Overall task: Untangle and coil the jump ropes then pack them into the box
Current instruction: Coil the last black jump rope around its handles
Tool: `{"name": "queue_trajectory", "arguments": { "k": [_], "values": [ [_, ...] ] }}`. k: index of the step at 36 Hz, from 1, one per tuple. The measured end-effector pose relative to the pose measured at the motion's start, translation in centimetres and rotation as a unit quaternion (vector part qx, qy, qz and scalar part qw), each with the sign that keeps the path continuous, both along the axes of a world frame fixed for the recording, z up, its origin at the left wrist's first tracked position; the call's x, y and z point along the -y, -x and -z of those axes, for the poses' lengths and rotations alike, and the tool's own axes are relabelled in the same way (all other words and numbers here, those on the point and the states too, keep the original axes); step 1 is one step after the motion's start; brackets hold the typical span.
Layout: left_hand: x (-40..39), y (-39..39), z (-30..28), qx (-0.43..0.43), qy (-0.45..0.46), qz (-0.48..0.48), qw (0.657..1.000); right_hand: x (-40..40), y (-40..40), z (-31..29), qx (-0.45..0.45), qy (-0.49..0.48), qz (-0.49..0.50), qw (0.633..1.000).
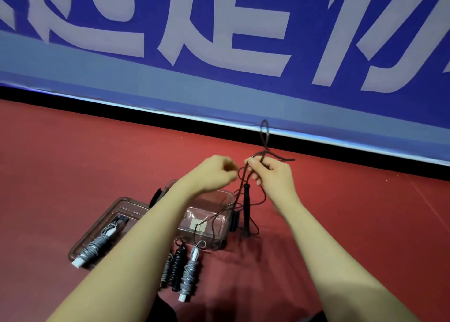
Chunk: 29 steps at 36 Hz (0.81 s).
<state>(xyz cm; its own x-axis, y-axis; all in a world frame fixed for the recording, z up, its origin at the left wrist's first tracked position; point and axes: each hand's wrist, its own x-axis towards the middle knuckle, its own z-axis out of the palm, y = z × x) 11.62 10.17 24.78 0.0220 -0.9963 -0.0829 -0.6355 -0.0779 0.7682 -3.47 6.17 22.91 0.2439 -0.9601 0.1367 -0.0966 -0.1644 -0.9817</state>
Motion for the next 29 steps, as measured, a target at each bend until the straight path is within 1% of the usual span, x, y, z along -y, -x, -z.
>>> {"name": "queue_trajectory", "arguments": {
  "k": [1,2,5,9,15,18,21,24,26,29],
  "values": [
    [0.0,-0.1,0.6,0.027,-0.028,0.028,0.999,0.1,0.0,-0.1,0.023,-0.007,0.009,1.000],
    [-0.2,0.0,1.1,0.036,-0.047,0.050,0.997,0.2,0.1,-0.2,0.043,-0.012,0.016,0.999],
    [-0.4,0.4,2.2,0.022,-0.052,0.070,0.996,0.4,0.3,-0.6,0.096,-0.027,0.026,0.995],
    [-0.3,1.1,2.4,-0.025,-0.015,0.037,0.999,0.7,0.3,-0.9,0.146,-0.048,0.043,0.987],
    [0.2,1.4,2.1,-0.044,0.012,-0.005,0.999,0.9,0.9,-0.9,0.182,-0.067,0.045,0.980],
    [0.4,1.3,1.9,-0.059,0.057,-0.036,0.996,1.0,1.3,-0.7,0.138,-0.062,0.042,0.988],
    [0.8,1.1,1.2,-0.099,0.101,-0.075,0.987,0.7,1.5,0.0,0.029,-0.056,-0.006,0.998],
    [1.0,0.9,0.5,-0.141,0.130,-0.101,0.976,0.4,1.7,0.7,-0.053,-0.089,-0.064,0.993],
    [1.1,0.8,-0.1,-0.172,0.149,-0.129,0.965,0.3,1.8,1.0,-0.078,-0.115,-0.090,0.986],
    [1.2,0.8,-0.8,-0.217,0.175,-0.160,0.947,0.1,1.6,1.1,-0.084,-0.122,-0.125,0.981]
  ]
}}
